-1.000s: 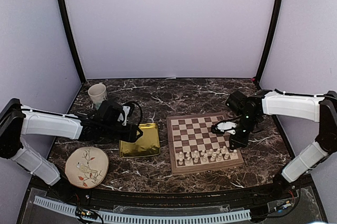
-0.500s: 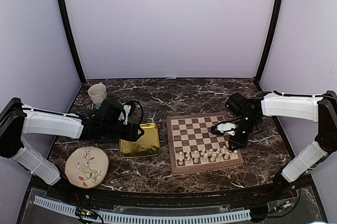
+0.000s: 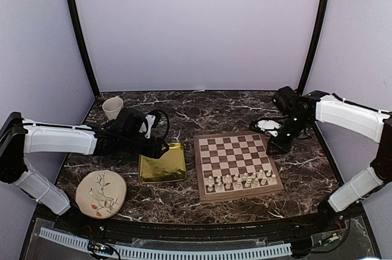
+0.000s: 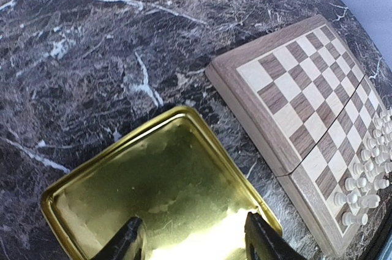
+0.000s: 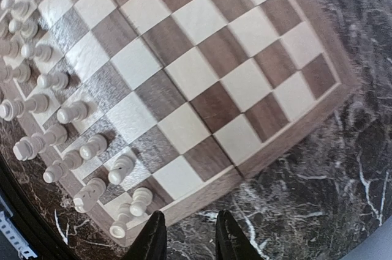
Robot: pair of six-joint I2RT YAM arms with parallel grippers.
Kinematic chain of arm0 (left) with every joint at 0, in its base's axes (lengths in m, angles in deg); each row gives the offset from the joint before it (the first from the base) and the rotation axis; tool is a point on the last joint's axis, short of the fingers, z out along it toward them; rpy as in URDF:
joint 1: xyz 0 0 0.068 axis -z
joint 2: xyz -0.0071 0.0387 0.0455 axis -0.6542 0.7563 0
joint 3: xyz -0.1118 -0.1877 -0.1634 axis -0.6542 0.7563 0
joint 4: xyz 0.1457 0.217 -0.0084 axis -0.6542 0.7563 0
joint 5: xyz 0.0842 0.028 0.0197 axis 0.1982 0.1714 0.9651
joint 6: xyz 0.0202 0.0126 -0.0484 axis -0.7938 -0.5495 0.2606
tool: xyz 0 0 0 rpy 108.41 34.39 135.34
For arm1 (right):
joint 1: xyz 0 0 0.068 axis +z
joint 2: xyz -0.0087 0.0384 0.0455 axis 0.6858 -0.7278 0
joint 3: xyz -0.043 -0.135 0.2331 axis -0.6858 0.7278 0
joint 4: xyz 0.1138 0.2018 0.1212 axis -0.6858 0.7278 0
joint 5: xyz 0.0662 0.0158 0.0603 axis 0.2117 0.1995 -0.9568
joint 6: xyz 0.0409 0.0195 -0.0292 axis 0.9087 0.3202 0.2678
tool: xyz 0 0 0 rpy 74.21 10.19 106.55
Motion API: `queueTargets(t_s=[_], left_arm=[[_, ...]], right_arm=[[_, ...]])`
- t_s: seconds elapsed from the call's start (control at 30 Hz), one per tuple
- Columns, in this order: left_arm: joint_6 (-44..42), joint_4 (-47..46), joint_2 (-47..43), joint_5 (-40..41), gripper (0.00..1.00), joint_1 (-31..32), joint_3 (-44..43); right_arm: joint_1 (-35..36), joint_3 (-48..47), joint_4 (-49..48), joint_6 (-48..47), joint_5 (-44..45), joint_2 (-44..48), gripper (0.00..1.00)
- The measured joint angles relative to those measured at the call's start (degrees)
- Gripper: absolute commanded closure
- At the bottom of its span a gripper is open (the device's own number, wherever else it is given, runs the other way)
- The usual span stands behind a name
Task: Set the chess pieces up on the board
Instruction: Place the pawn at h2, then reset both arms
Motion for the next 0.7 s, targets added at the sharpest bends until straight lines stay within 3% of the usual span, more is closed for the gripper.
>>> queueTargets(t_s=[0.2,0.4,0.5,0.6,0.7], left_arm=[[-6.08,4.85,-0.79,1.75,0.42,0.0,-6.67],[-13.2,10.34,-4.02,5.95,0.34,0.0,-13.73],[-16.2,11.78,-6.62,8.61,0.2,0.0,-16.13],[-17.99,12.26,-10.12,12.02,0.04,0.02,-17.35],[-18.27,11.82,-13.92,15.91,0.01,0.0,-17.07]], right_arm=[[-4.94,-2.4,-4.02,1.57,-0.9,4.83,0.6],[-11.41,-2.45,-12.59,5.79,-1.01,12.17,0.21],[-15.5,-1.88,-19.23,9.03,-0.33,16.55,0.0],[-17.97,-0.44,-24.22,12.98,0.63,20.06,0.01],[-18.93,2.43,-28.89,17.11,2.84,22.88,0.0]])
